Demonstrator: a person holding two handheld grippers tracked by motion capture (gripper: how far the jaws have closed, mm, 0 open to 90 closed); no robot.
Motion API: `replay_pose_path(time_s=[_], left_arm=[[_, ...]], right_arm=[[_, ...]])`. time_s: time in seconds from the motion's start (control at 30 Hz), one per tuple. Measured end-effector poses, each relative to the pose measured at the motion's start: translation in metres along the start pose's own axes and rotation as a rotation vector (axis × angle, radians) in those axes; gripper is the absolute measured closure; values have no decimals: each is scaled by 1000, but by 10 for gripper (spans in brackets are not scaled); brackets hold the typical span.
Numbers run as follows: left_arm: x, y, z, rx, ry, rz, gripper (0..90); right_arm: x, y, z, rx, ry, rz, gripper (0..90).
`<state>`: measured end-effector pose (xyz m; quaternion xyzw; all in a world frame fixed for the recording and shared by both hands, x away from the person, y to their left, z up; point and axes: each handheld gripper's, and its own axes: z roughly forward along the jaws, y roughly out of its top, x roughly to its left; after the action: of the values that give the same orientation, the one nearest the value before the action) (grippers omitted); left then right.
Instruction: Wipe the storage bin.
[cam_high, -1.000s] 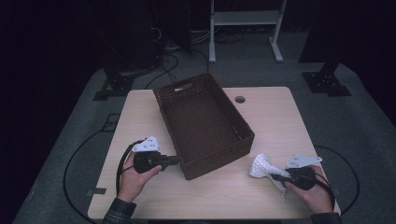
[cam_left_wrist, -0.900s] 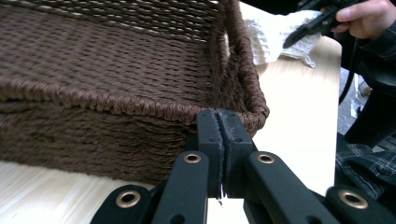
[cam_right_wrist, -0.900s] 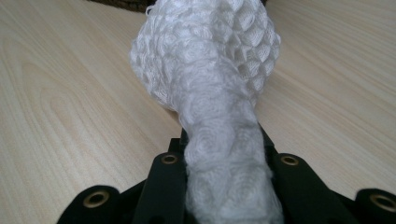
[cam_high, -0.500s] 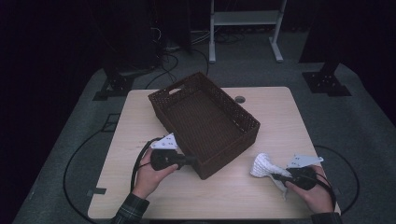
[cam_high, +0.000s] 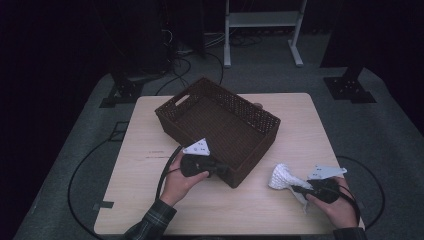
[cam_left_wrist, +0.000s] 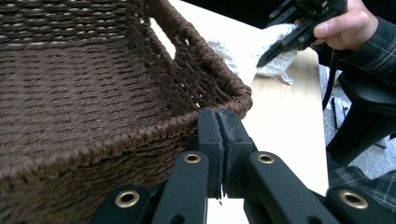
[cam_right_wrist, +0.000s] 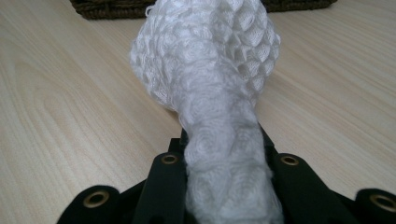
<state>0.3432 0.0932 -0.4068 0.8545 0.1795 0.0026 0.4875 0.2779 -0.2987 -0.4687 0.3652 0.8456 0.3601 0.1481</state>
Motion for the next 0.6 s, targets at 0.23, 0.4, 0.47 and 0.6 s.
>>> replay_pose_path(time_s=[0.23,0.4,0.47,0.6], left_arm=[[3,12,20,2,-14,12,881],[6,21,33,6,-21,25,878],[6,24,36,7,-23,30,874],[6,25,34,10,-19,33,847]], right_arm=[[0,0,-1,0,-3,1,738],[0,-1,-1,2,-4,3,738],[0,-1,-1,2,-6,5,738],[-1,-1,-1,-1,-7,2,738]])
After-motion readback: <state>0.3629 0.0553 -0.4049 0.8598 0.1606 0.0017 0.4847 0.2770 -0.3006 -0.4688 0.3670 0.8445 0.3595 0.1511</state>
